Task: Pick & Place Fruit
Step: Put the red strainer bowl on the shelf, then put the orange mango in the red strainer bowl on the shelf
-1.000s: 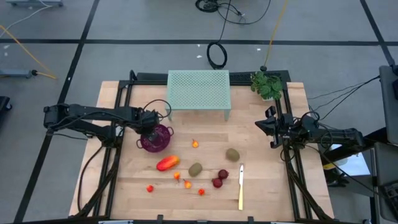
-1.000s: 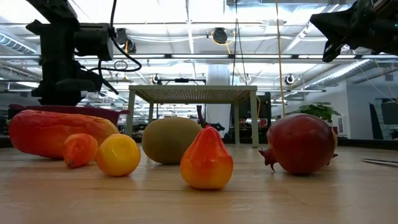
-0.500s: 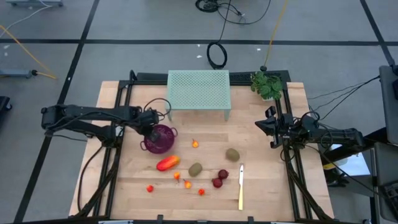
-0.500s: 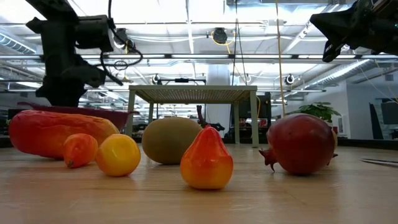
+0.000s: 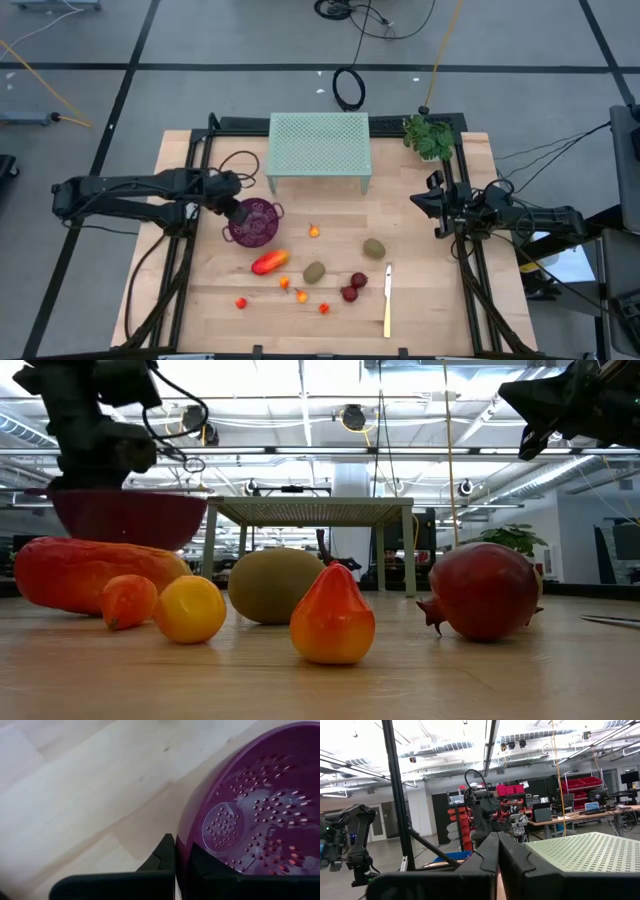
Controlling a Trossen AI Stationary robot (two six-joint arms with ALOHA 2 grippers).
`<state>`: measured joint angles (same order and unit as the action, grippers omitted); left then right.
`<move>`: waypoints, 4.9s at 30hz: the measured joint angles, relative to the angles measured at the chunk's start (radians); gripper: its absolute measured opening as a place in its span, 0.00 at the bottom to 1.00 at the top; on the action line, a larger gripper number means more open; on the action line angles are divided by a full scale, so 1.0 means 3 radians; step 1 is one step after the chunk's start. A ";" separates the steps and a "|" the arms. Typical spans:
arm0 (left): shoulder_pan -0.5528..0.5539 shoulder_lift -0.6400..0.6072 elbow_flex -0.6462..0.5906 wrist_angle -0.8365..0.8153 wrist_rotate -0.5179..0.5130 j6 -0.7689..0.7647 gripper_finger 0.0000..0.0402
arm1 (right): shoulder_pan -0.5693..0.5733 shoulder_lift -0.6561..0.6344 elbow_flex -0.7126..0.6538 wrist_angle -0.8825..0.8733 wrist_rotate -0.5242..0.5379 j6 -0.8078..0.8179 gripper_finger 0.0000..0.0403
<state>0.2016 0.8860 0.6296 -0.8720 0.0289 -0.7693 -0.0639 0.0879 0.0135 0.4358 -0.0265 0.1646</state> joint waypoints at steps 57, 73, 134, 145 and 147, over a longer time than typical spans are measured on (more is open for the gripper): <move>0.1464 0.2585 0.3779 -0.0881 0.0320 0.0992 0.00 | 0.0000 0.0000 0.0001 -0.0013 0.0000 -0.0001 0.00; 0.1753 0.2853 0.3779 -0.0866 0.0344 0.1117 0.00 | 0.0000 0.0000 0.0000 -0.0036 0.0000 -0.0001 0.00; 0.1793 0.2960 0.3779 -0.0947 0.0338 0.1073 0.27 | 0.0000 0.0000 0.0000 -0.0034 0.0000 -0.0001 0.00; 0.1860 0.2609 0.3778 -0.0966 0.0320 0.1047 0.38 | 0.0000 0.0000 0.0000 -0.0033 0.0000 -0.0001 0.00; 0.1832 0.2489 0.3778 -0.1018 0.0341 0.1034 0.38 | 0.0000 0.0000 0.0000 -0.0033 0.0000 -0.0001 0.00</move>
<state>0.7513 1.6326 1.7630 -1.1775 0.1313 -0.4590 -0.0639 0.0879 0.0135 0.4259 -0.0265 0.1642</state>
